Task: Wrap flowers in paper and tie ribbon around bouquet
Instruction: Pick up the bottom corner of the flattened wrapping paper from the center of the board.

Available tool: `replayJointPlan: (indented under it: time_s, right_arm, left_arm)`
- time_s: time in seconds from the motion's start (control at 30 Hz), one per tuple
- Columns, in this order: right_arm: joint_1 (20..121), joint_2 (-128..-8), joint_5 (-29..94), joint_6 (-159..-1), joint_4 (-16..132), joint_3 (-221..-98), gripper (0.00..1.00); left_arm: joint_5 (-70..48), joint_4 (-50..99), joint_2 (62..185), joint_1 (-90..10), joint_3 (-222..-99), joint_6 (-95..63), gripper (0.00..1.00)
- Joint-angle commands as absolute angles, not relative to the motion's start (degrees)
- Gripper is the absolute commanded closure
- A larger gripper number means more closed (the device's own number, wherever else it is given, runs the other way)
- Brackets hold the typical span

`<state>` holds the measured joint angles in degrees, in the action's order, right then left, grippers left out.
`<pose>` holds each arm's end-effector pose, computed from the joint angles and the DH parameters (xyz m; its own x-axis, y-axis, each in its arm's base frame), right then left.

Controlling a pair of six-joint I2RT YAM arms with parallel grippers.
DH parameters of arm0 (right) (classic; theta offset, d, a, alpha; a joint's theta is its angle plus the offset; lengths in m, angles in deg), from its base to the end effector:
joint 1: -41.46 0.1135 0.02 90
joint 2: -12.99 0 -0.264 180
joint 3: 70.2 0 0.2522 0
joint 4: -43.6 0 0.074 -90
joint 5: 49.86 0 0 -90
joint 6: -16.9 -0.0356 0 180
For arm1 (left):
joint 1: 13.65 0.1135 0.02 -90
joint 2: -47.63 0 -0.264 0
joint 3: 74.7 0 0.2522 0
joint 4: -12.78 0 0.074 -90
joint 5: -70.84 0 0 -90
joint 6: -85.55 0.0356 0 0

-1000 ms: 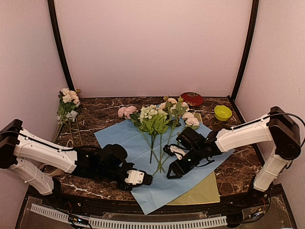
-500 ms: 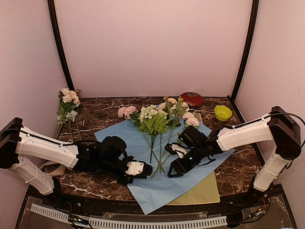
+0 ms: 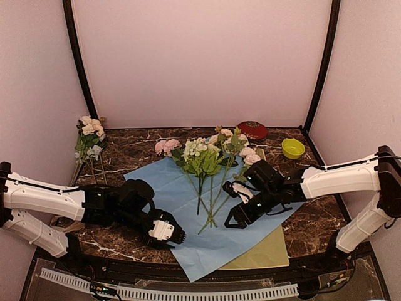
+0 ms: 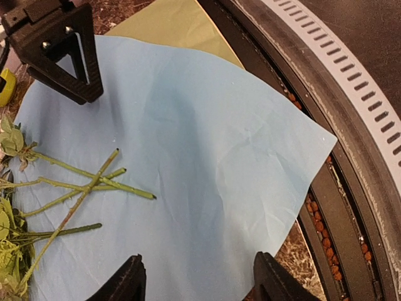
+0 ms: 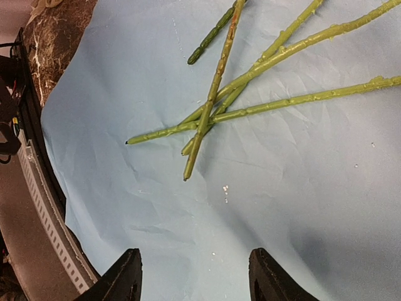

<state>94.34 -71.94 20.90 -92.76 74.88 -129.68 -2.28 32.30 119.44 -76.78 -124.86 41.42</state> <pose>0.1617 0.2331 0.1781 -0.7651 -0.4846 -0.4239 -0.6419 0.6251 0.4440 0.1053 -0.2307 0.2001 0.4764 0.5794 -0.6613 0.8767 -0.2561 0.4072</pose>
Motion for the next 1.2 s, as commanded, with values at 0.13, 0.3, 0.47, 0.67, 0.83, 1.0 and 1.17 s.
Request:
replayJointPlan:
  time_s: [0.13,0.3,0.47,0.67,0.83,1.0,1.17]
  right_arm:
    - [95.25,-72.94,20.96,-93.72,73.73,-129.09,0.41]
    - [95.43,-73.68,20.76,-93.62,73.44,-128.79,0.41]
    - [95.51,-74.63,20.41,-93.34,73.18,-129.27,0.41]
    - [95.51,-74.6,20.73,-93.0,73.31,-129.09,0.41]
    - [95.52,-74.85,20.61,-93.52,72.45,-128.35,0.41]
    - [95.51,-74.5,20.26,-93.56,72.51,-128.28,0.41]
    - [95.56,-73.7,19.65,-93.08,72.9,-128.47,0.41]
  left_arm:
    - [-2.89,39.33,123.78,-76.65,-123.89,51.95,0.37]
    - [-4.57,38.31,125.23,-77.2,-122.86,53.88,0.37]
    - [-10.87,30.0,127.57,-78.73,-120.56,54.34,0.38]
    - [-10.39,25.06,127.58,-78.99,-119.57,53.53,0.51]
    - [-11.27,24.81,127.86,-78.98,-120.29,51.82,0.72]
    - [-9.07,27.21,127.29,-78.91,-122.62,48.29,0.82]
    - [-6.83,30.97,128.57,-78.95,-125.02,45.44,0.99]
